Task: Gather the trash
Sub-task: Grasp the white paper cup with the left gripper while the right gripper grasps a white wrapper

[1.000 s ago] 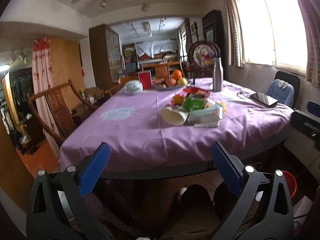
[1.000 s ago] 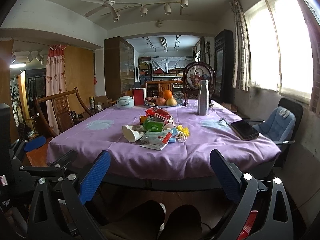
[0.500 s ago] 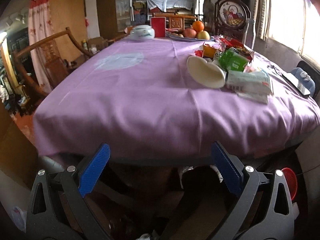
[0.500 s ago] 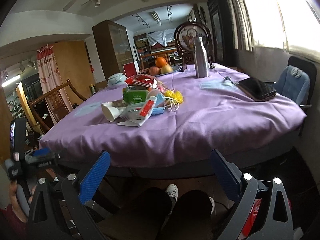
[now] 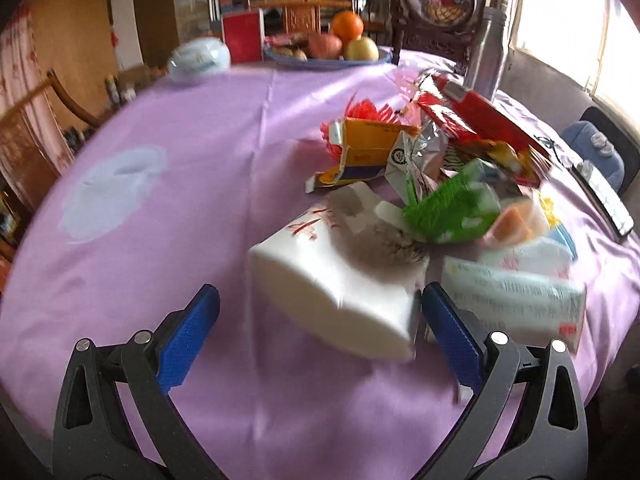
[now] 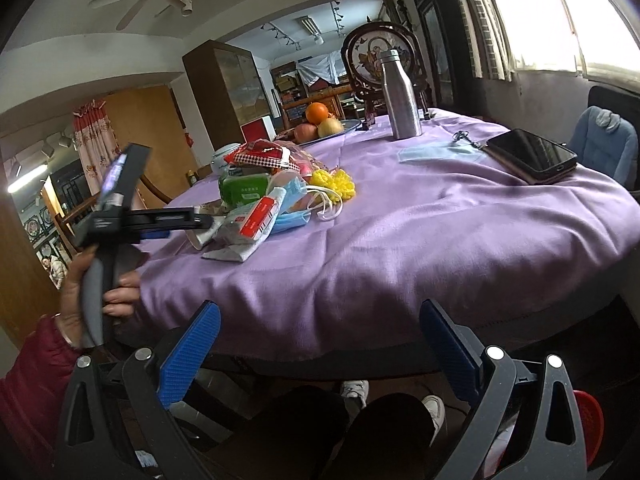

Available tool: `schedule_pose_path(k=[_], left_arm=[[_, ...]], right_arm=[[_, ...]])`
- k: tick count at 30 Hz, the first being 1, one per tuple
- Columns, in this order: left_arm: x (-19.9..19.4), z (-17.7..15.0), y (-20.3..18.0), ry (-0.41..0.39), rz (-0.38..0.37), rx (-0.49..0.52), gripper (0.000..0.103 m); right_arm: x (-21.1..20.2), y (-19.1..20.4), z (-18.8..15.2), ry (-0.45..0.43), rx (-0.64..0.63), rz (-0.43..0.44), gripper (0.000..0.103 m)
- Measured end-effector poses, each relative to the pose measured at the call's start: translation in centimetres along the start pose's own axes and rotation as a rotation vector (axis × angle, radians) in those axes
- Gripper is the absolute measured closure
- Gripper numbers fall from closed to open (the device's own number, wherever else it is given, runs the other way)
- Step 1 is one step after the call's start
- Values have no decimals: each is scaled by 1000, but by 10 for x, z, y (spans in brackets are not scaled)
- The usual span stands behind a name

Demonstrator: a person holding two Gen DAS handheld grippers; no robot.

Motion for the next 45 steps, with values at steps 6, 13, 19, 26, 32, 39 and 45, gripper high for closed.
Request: schedule_pose_path(k=[6, 13, 19, 26, 32, 39, 45], left_arm=[[-10, 22, 2, -80, -4, -8, 37], [-11, 30, 12, -103, -46, -3, 49], [-5, 28, 19, -46, -161, -106, 38], [0, 27, 10, 1, -234, -115, 43], [-19, 31, 0, -73, -253, -44, 63], [-62, 53, 17, -188, -177, -23, 63], [-87, 48, 32, -231, -136, -38, 63]], right_arm=[[28, 16, 23, 9, -18, 56, 6], [69, 49, 52, 9, -79, 92, 8], [106, 64, 58, 61, -90, 119, 28], [112, 77, 61, 49, -74, 169, 66], [85, 79, 88, -37, -82, 169, 67], [70, 68, 114, -99, -70, 140, 69], [57, 54, 116, -112, -42, 124, 81]])
Point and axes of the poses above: each gripper's, at about its wrist camera, not at the fingertips, and x roughly the way its jaws point, y to its left, z to its top, the point moved 10 cm from there along x, roughly the way its jaws point, and after that the axes turned 7 degrees about -x, right-handed, at the moved point
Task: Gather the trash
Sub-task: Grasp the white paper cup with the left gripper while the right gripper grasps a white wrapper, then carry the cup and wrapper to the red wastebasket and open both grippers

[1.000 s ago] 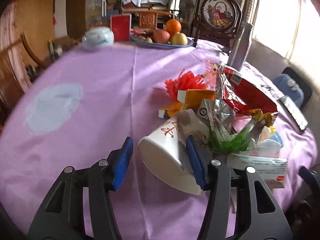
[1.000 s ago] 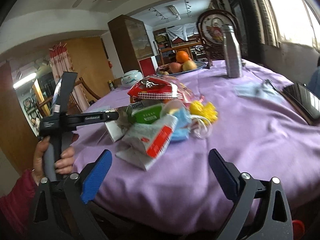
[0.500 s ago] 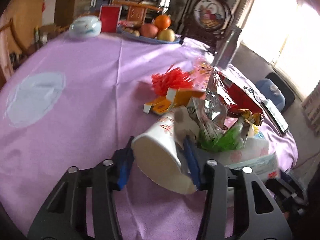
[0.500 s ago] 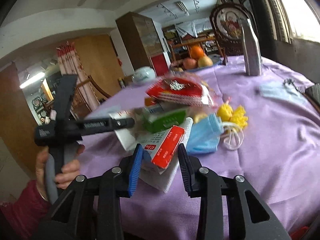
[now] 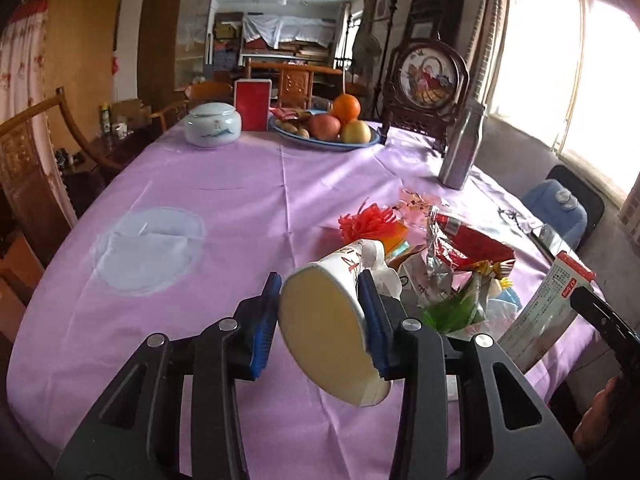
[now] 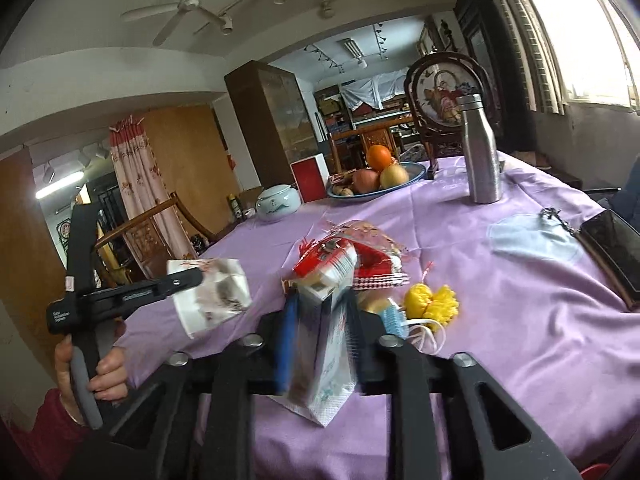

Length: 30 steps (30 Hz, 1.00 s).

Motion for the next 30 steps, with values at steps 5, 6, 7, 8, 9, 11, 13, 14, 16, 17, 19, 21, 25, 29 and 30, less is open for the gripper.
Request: schedule_pose_path(k=[5, 6, 7, 8, 9, 11, 13, 14, 16, 17, 19, 21, 25, 29, 30], left_arm=[[-10, -6, -8, -7, -21, 4, 63], [-11, -8, -10, -5, -28, -1, 63], [-12, -10, -11, -2, -35, -7, 63], [-14, -12, -12, -1, -38, -9, 63], [-17, -14, -13, -1, -39, -10, 63], [-21, -16, -15, -2, -47, -11, 63], [-28, -14, -21, -3, -62, -5, 63], [-32, -14, -26, -3, -74, 2, 63], [-36, -16, -39, 3, -99, 19, 63], [-38, -18, -49, 9, -115, 36, 63], [-42, -23, -71, 16, -147, 74, 63], [-45, -28, -91, 22, -182, 101, 63], [-49, -51, -146, 62, -288, 162, 63], [-51, -90, -213, 124, -405, 258, 63], [-52, -102, -230, 138, -427, 287, 63]], right_arm=[[15, -1, -17, 68, 37, 17, 81], [13, 1, -18, 56, 36, 13, 81], [11, 2, -18, 52, 30, 7, 81], [9, 2, -17, 45, 26, 5, 81], [4, 2, -15, 33, 22, 6, 81], [-6, -1, -7, 3, 20, -6, 82], [-19, -5, 3, -31, 28, -12, 82], [-25, -7, 7, -43, 29, -14, 82], [-44, -14, 14, -75, 18, -42, 82], [-55, -19, 15, -87, 14, -58, 82], [-75, -31, 14, -106, 17, -90, 82], [-101, -47, 11, -126, 27, -137, 82], [-157, -85, -9, -152, 52, -258, 82], [-207, -132, -50, -131, 93, -398, 81], [-221, -150, -70, -110, 112, -452, 81]])
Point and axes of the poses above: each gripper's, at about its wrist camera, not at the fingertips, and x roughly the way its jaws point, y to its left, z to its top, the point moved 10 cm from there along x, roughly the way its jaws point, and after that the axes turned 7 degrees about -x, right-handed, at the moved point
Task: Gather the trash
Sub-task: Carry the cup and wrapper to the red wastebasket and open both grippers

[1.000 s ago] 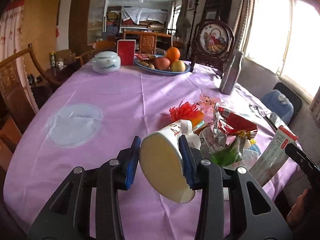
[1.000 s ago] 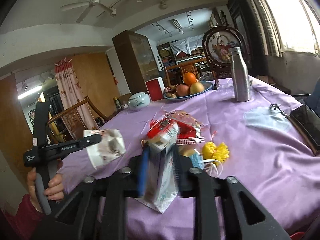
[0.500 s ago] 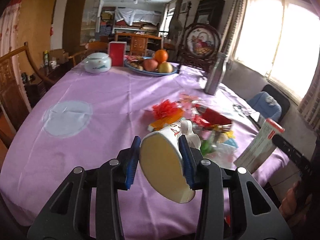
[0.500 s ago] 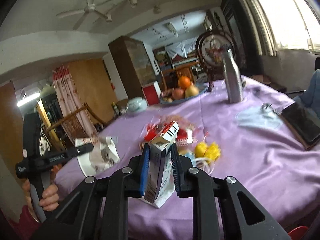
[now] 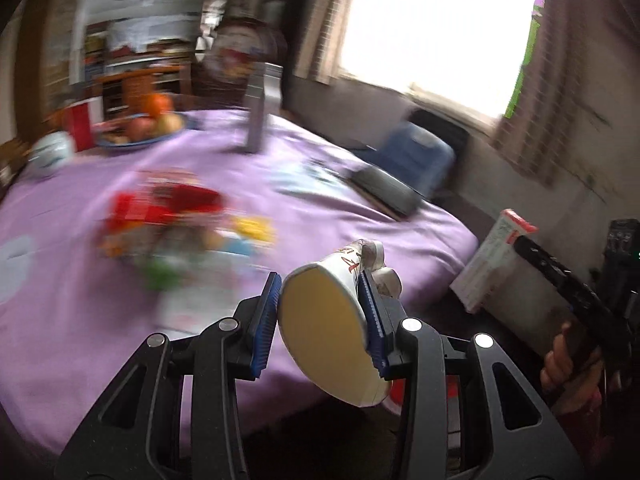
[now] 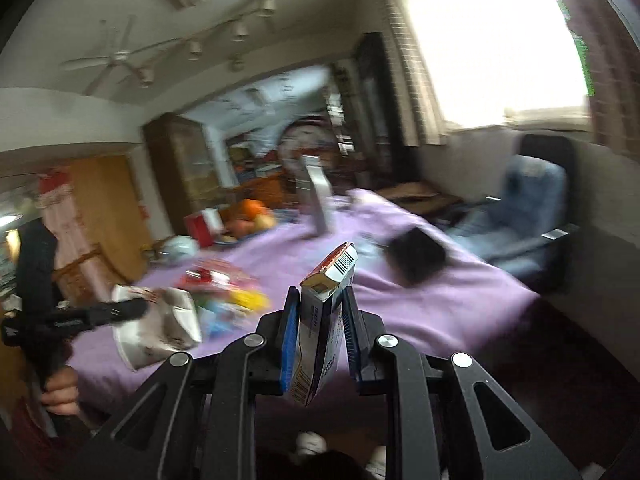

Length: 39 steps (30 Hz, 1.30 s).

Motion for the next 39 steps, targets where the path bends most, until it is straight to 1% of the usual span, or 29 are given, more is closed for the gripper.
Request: schedule_pose_path(k=[2, 3, 4, 7, 8, 10, 12, 13, 14, 16, 19, 20, 22, 23, 24, 25, 26, 27, 28, 31, 33, 34, 36, 38, 39], left_arm=[[21, -15, -37, 46, -51, 54, 63], [29, -21, -52, 65, -71, 72, 63], [42, -30, -74, 95, -101, 98, 63], [72, -50, -115, 158, -157, 142, 63], [88, -59, -133, 189, -176, 160, 63], [109, -73, -153, 230, -190, 183, 63], [137, -93, -175, 292, -201, 212, 63], [146, -99, -182, 313, -204, 224, 63], [160, -109, -191, 345, -207, 245, 63], [185, -125, -206, 391, -203, 279, 61], [216, -145, -225, 453, -219, 294, 61], [226, -152, -232, 474, -224, 300, 61], [245, -165, -245, 512, -235, 315, 60], [252, -171, -252, 529, -243, 324, 57], [260, -177, -258, 548, -242, 334, 49], [265, -181, -263, 555, -238, 340, 43], [270, -186, -266, 558, -223, 352, 29], [274, -186, -267, 555, -207, 360, 20], [279, -186, -268, 547, -195, 369, 19], [278, -186, -270, 548, -193, 381, 18], [270, -178, -264, 524, -173, 386, 18], [267, -174, -262, 506, -162, 387, 17], [249, -160, -251, 443, -128, 386, 15], [234, -144, -242, 390, -99, 378, 12], [222, -136, -232, 354, -79, 366, 12]], right_arm=[[-6, -42, -35, 59, 28, -93, 81], [-7, -63, -53, 95, 50, -125, 81], [-6, -80, -69, 126, 72, -148, 81], [5, -131, -123, 221, 133, -231, 81], [11, -143, -137, 243, 147, -244, 80], [28, -169, -175, 320, 213, -239, 75], [40, -193, -208, 368, 307, -235, 68], [41, -200, -217, 377, 336, -240, 62], [39, -209, -225, 377, 359, -248, 62], [32, -216, -224, 356, 356, -271, 62], [11, -239, -212, 300, 324, -364, 62], [2, -247, -208, 278, 325, -389, 60], [-12, -257, -205, 245, 336, -414, 57], [-20, -262, -205, 230, 342, -423, 56], [-28, -262, -204, 222, 346, -430, 56], [-33, -264, -203, 213, 352, -437, 55], [-38, -265, -204, 204, 359, -440, 54], [-37, -271, -200, 200, 366, -440, 54], [-39, -273, -201, 197, 372, -438, 54], [-41, -276, -200, 193, 387, -429, 53], [-38, -271, -195, 192, 387, -410, 52], [-36, -267, -191, 190, 382, -402, 51], [-38, -253, -180, 168, 358, -375, 47], [-41, -237, -167, 144, 318, -362, 39], [-44, -230, -161, 135, 298, -360, 36]])
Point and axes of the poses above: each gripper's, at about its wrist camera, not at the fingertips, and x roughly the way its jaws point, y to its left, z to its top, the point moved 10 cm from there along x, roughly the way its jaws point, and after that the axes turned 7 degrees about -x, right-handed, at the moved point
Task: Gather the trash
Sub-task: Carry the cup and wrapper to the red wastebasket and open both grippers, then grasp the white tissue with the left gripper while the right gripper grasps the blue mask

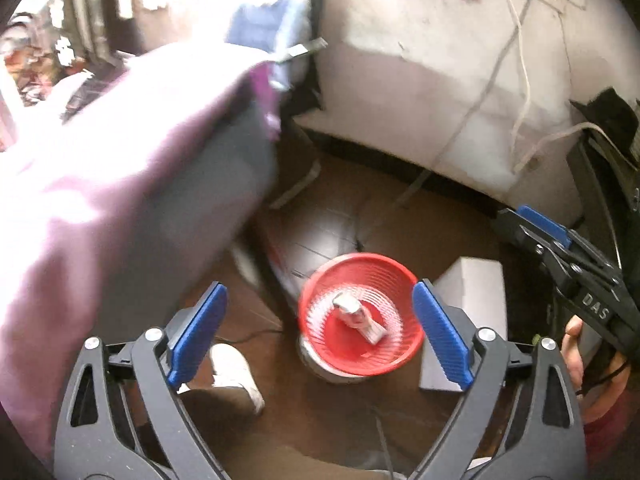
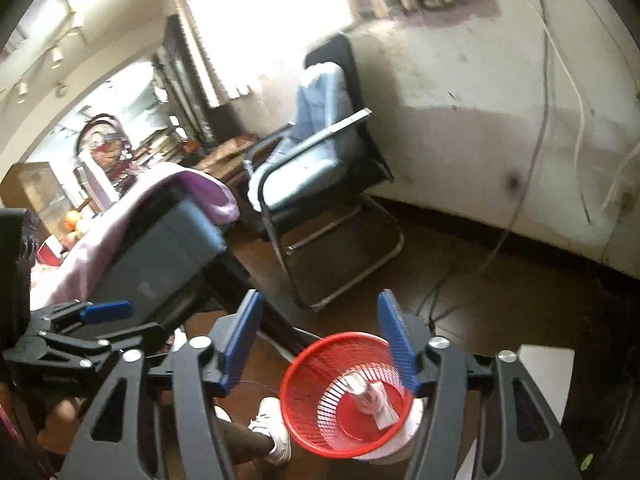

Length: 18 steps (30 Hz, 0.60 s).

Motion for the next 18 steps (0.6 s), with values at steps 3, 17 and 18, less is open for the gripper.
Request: schedule_pose_path(k=[3, 17, 18], left_arm=[[-38, -3, 25, -67, 47, -43, 10], [-209, -80, 265, -275, 408, -458, 7], [-215, -89, 287, -274, 432, -505, 7]], right_arm=[[-23, 29, 10, -66, -82, -7, 25], [-54, 153, 30, -81, -40, 281, 12], [-52, 161, 31, -62, -44, 300, 12]])
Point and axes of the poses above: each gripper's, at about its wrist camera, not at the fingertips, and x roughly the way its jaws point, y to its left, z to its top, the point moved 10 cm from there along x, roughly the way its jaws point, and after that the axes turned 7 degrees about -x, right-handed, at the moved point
